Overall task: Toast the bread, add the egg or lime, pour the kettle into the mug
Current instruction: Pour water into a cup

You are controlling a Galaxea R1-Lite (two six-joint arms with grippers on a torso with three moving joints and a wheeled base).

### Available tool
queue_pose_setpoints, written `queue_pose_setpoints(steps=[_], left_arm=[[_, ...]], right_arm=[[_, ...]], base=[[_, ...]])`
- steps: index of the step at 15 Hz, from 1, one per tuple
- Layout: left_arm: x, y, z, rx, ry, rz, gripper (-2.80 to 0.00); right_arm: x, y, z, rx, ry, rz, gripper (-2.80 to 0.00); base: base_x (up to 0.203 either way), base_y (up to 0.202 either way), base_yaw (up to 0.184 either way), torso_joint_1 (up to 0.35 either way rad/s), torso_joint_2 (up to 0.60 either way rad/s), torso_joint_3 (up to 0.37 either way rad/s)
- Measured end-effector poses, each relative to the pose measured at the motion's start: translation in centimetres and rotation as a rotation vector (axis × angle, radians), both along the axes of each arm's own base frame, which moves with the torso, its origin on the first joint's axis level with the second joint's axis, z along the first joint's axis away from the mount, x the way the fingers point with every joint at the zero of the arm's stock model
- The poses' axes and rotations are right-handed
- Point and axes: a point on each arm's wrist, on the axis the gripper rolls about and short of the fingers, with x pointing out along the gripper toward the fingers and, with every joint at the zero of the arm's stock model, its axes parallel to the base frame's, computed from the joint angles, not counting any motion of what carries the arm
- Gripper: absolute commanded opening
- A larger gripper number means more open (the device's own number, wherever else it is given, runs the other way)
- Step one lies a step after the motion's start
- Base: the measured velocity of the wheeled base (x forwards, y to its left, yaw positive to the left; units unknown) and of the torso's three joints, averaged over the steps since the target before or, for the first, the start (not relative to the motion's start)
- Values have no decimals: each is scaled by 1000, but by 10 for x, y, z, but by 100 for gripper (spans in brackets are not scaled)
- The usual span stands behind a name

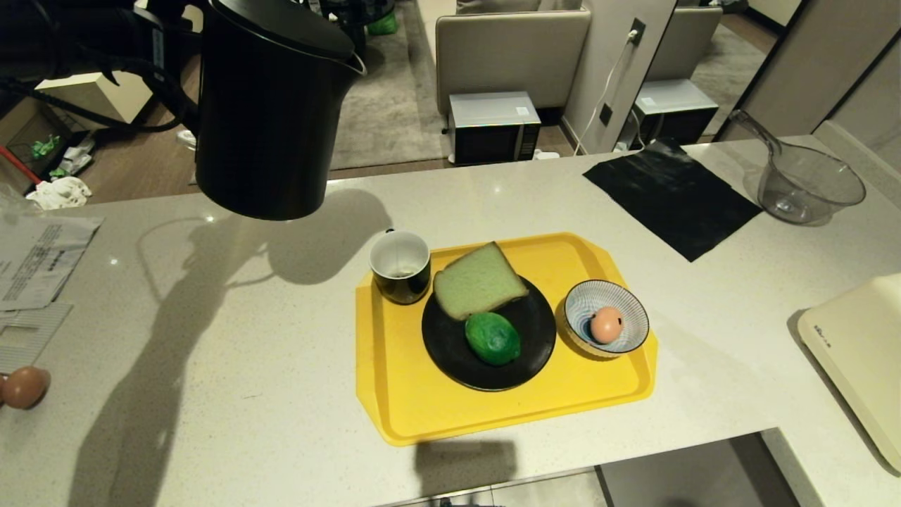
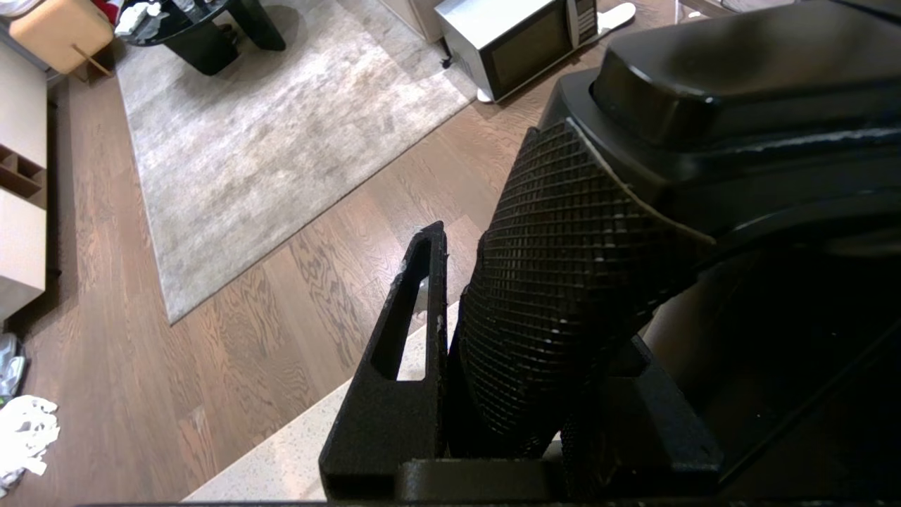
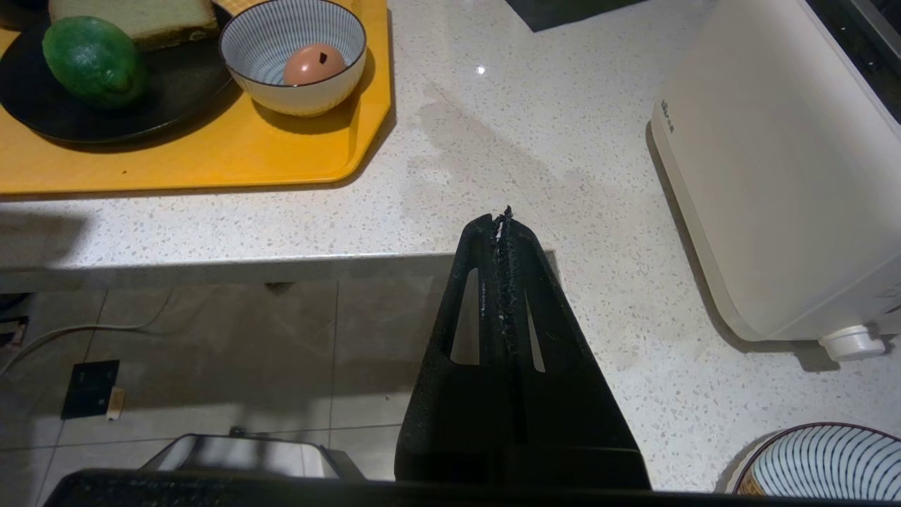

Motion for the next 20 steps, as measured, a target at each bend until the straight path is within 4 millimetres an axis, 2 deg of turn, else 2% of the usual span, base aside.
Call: queue_pose_setpoints(steps=[17, 20], left_arm=[[0, 4, 0, -1, -6, 11, -280], [0, 3, 0, 0, -3, 11, -280]], right_arm=[[0, 0, 0, 18, 0, 1, -280], [0, 0, 0, 15, 1, 1, -280]], base=[[0, 0, 0, 0, 0, 0], [2, 7, -109, 4, 5, 3]])
